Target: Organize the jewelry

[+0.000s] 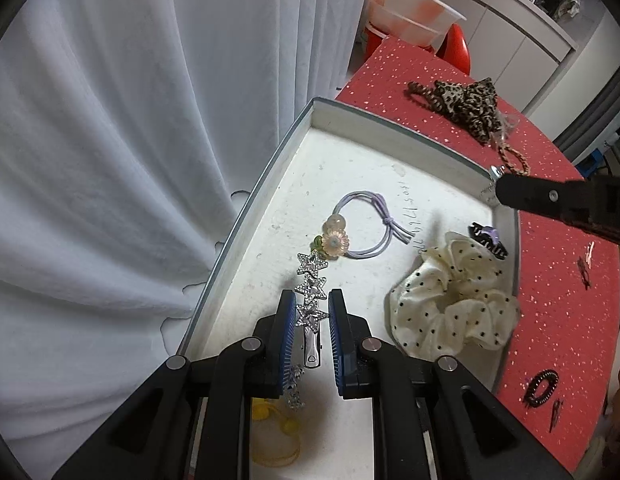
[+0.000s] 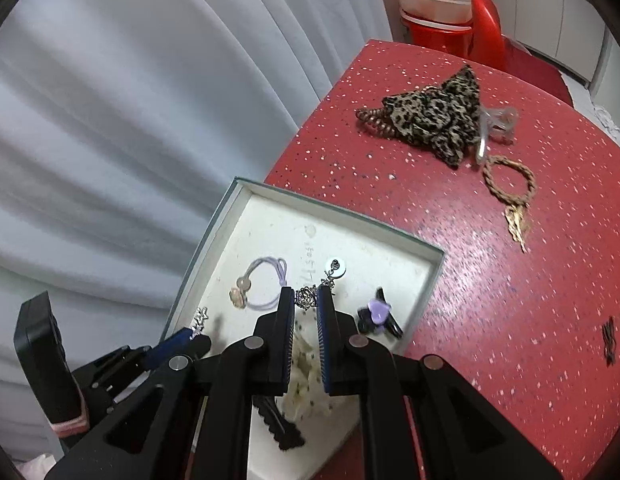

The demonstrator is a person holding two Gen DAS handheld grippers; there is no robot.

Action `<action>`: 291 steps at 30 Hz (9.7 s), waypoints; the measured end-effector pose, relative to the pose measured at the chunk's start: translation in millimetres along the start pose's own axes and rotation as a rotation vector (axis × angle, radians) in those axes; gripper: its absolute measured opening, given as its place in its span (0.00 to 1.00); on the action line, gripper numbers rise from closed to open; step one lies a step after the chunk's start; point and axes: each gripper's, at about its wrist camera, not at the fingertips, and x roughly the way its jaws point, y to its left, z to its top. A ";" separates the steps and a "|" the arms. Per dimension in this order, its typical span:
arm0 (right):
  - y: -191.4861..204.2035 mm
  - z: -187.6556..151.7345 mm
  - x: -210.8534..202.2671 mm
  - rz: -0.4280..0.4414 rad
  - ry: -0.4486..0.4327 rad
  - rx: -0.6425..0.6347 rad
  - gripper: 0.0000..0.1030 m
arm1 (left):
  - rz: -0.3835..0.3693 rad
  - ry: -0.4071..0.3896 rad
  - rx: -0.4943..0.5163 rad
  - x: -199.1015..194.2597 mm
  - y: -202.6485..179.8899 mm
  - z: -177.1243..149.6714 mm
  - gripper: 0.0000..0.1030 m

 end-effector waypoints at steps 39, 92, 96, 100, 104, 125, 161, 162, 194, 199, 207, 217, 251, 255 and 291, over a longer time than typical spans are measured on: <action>-22.2 5.6 70.2 0.057 0.091 0.046 0.32 | 0.085 0.022 0.032 31.3 -22.1 -2.9 0.18; -43.0 -50.9 -35.3 -0.095 0.037 0.060 0.77 | 0.109 0.017 0.050 -15.4 -20.1 -33.8 1.00; -41.6 -60.0 -36.4 -0.101 0.050 0.055 0.88 | 0.096 0.031 0.037 -19.3 -15.9 -40.3 1.00; -41.4 -67.8 -39.0 -0.107 0.056 0.063 0.88 | 0.101 0.052 0.051 -21.7 -15.2 -47.1 1.00; -41.0 -72.5 -42.4 -0.123 0.057 0.071 0.88 | 0.102 0.064 0.034 -25.9 -12.3 -52.5 1.00; -25.6 -115.3 -72.3 -0.167 0.093 0.093 1.00 | 0.111 0.106 0.044 -59.6 -2.0 -76.1 1.00; 18.4 -135.3 -172.2 -0.196 0.032 0.007 1.00 | 0.091 0.008 0.065 -174.8 -19.9 -103.8 1.00; 17.1 -137.3 -177.6 -0.200 0.023 0.003 1.00 | 0.093 0.003 0.062 -178.7 -21.7 -105.5 1.00; 31.7 -165.7 -267.9 -0.242 -0.177 -0.105 1.00 | 0.161 -0.177 -0.012 -265.6 -41.3 -129.8 1.00; 33.7 -168.5 -269.3 -0.243 -0.180 -0.108 1.00 | 0.160 -0.178 -0.013 -266.8 -41.0 -131.6 1.00; 37.8 -170.9 -269.4 -0.240 -0.179 -0.113 1.00 | 0.163 -0.181 -0.018 -269.1 -40.0 -133.8 1.00; 38.2 -170.8 -269.4 -0.238 -0.177 -0.120 1.00 | 0.164 -0.182 -0.025 -268.4 -38.8 -134.4 1.00; 42.1 -171.1 -266.9 -0.227 -0.175 -0.134 1.00 | 0.167 -0.182 -0.027 -268.4 -36.5 -135.7 1.00; 42.3 -171.1 -266.9 -0.227 -0.175 -0.134 1.00 | 0.166 -0.181 -0.028 -268.7 -36.7 -135.7 1.00; 44.2 -170.8 -265.9 -0.228 -0.176 -0.130 1.00 | 0.169 -0.181 -0.032 -267.6 -35.0 -136.8 1.00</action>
